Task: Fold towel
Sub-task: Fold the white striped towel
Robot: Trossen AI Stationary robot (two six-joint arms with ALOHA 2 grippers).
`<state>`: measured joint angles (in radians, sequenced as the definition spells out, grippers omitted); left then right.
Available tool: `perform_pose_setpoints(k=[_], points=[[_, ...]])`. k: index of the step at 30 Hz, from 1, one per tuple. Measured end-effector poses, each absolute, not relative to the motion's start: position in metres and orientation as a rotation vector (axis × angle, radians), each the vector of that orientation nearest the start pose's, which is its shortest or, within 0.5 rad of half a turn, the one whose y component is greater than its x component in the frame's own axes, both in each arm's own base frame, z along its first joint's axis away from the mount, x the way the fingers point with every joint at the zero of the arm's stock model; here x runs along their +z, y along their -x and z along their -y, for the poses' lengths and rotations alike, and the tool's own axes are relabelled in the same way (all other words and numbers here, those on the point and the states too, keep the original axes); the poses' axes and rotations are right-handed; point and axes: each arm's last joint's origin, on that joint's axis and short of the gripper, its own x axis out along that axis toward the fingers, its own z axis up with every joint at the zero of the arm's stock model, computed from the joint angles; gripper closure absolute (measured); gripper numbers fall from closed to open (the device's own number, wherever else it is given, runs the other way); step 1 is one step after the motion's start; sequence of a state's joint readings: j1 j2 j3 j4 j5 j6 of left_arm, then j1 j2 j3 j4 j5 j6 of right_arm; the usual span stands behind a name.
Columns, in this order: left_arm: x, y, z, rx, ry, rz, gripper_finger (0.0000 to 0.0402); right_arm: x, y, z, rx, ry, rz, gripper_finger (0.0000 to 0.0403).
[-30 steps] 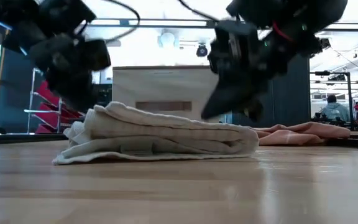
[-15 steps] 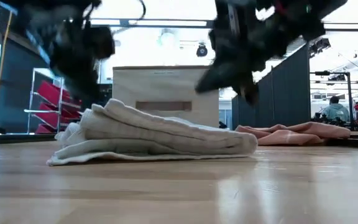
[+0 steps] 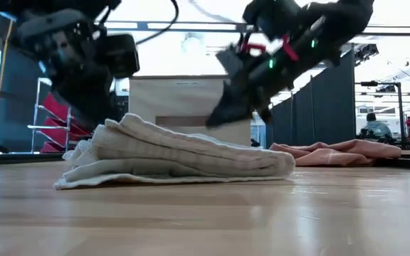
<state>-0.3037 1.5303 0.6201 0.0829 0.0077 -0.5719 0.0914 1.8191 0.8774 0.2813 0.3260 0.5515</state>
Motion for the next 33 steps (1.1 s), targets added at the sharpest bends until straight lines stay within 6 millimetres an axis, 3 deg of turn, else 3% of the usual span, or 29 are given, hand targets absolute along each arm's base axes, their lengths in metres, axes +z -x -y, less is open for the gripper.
perform_pose_setpoints(k=[5, 9, 14, 18, 22, 24, 27, 33], points=[[0.115, -0.262, 0.094, -0.066, 0.439, -0.969, 0.0402, 0.113, -0.353, -0.022, -0.470, -0.420, -0.613, 0.0403], [0.112, -0.257, 0.096, -0.079, 0.488, -1.051, 0.0402, 0.115, -0.353, -0.024, -0.452, -0.403, -0.619, 0.0403], [0.140, -0.240, 0.087, -0.067, 0.498, -1.078, 0.0402, 0.154, -0.349, -0.028, -0.318, -0.428, -0.558, 0.0403], [0.178, -0.237, 0.078, -0.014, 0.468, -0.900, 0.0402, 0.190, -0.336, -0.030, -0.200, -0.471, -0.539, 0.0403], [0.188, -0.246, 0.069, 0.037, 0.391, -0.743, 0.0402, 0.217, -0.319, -0.035, -0.150, -0.460, -0.537, 0.0403], [0.184, -0.256, 0.064, 0.044, 0.372, -0.688, 0.0402, 0.224, -0.310, -0.038, -0.143, -0.452, -0.565, 0.0403], [0.162, -0.268, 0.058, 0.042, 0.371, -0.720, 0.0402, 0.233, -0.297, -0.044, -0.133, -0.452, -0.603, 0.0403], [0.123, -0.269, 0.051, -0.035, 0.428, -0.977, 0.0402, 0.247, -0.274, -0.057, -0.169, -0.449, -0.630, 0.0403]])
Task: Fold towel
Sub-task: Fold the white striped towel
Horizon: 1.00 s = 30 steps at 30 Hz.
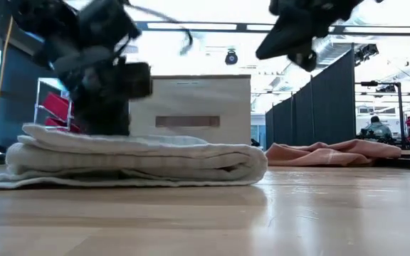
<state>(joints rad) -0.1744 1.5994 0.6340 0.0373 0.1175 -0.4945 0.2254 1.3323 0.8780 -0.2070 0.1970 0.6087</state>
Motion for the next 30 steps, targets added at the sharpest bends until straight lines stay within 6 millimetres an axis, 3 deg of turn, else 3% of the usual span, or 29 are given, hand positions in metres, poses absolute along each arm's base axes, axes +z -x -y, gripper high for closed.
perform_pose_setpoints(k=[3, 8, 12, 20, 24, 30], points=[[0.123, -0.255, 0.047, -0.023, 0.438, -1.135, 0.0402, 0.252, -0.265, -0.062, -0.218, -0.432, -0.625, 0.0403], [0.137, -0.216, 0.039, 0.058, 0.309, -1.380, 0.0402, 0.254, -0.257, -0.068, -0.272, -0.429, -0.622, 0.0403], [0.145, -0.192, 0.018, 0.363, 0.238, -1.491, 0.0402, 0.252, -0.254, -0.071, -0.295, -0.426, -0.629, 0.0403], [0.144, -0.181, -0.027, 0.929, 0.549, -1.415, 0.0402, 0.252, -0.253, -0.072, -0.330, -0.429, -0.615, 0.0403], [0.140, -0.183, -0.039, 1.046, 0.693, -1.291, 0.0402, 0.252, -0.253, -0.072, -0.330, -0.431, -0.612, 0.0403], [0.139, -0.177, -0.061, 1.189, 0.658, -1.225, 0.0402, 0.253, -0.253, -0.072, -0.355, -0.430, -0.597, 0.0403]])
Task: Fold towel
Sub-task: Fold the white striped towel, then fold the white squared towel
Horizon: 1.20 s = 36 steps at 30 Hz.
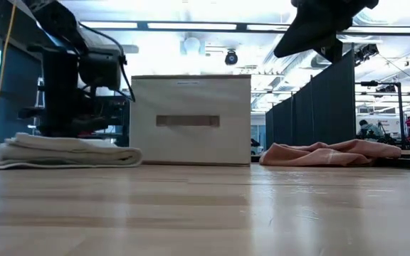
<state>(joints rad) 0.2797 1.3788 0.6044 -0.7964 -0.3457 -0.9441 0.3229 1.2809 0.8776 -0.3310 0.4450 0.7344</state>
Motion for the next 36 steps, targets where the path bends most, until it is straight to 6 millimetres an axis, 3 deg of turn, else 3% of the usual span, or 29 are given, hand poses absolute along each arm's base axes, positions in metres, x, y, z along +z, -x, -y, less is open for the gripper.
perform_pose_setpoints(k=[6, 9, 14, 19, 22, 25, 31, 36], points=[[0.142, -0.169, -0.080, 1.234, 0.658, -1.242, 0.0402, 0.253, -0.253, -0.072, -0.353, -0.427, -0.598, 0.0403], [0.155, -0.176, -0.080, 1.205, 0.653, -1.206, 0.0402, 0.253, -0.252, -0.075, -0.343, -0.425, -0.600, 0.0403], [0.208, -0.188, -0.071, 1.166, 0.568, -1.068, 0.0402, 0.255, -0.249, -0.080, -0.328, -0.462, -0.592, 0.0403], [0.264, -0.185, -0.055, 1.079, 0.473, -0.947, 0.0402, 0.279, -0.240, -0.080, -0.338, -0.481, -0.637, 0.0403], [0.282, -0.184, -0.042, 0.923, 0.480, -0.895, 0.0402, 0.295, -0.231, -0.082, -0.287, -0.480, -0.791, 0.0403], [0.287, -0.186, -0.027, 0.740, 0.492, -0.900, 0.0402, 0.303, -0.217, -0.089, -0.176, -0.503, -1.015, 0.0403], [0.289, -0.206, 0.010, 0.273, 0.465, -0.933, 0.0402, 0.298, -0.178, -0.115, 0.010, -0.600, -1.488, 0.0402], [0.293, -0.226, 0.036, 0.036, 0.362, -0.821, 0.0402, 0.295, -0.152, -0.128, 0.135, -0.495, -1.717, 0.0402]])
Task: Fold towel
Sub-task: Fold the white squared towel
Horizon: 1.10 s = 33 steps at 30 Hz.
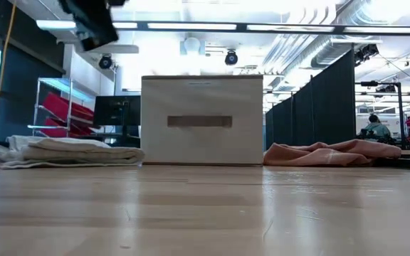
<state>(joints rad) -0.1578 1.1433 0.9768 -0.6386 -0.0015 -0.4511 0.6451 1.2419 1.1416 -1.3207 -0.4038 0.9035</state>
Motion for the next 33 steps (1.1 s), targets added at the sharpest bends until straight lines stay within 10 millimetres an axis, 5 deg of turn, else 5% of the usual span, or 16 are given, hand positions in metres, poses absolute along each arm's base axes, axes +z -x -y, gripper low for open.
perform_pose_setpoints(k=[6, 17, 24, 28, 33], points=[[0.283, -0.246, 0.050, -0.036, 0.281, -0.794, 0.0402, 0.286, -0.138, -0.134, 0.246, -0.339, -1.785, 0.0384], [0.253, -0.264, 0.063, -0.067, 0.250, -0.925, 0.0402, 0.225, -0.132, -0.127, 0.096, -0.259, -1.799, 0.0234], [0.253, -0.263, 0.065, -0.073, 0.252, -0.928, 0.0402, 0.190, -0.132, -0.130, 0.177, -0.378, -1.782, 0.0198], [0.253, -0.262, 0.067, -0.077, 0.251, -0.935, 0.0402, 0.181, -0.129, -0.128, 0.113, -0.423, -1.812, 0.0216], [0.251, -0.259, 0.067, -0.069, 0.243, -0.970, 0.0402, 0.189, -0.130, -0.133, 0.215, -0.500, -1.871, 0.0361]])
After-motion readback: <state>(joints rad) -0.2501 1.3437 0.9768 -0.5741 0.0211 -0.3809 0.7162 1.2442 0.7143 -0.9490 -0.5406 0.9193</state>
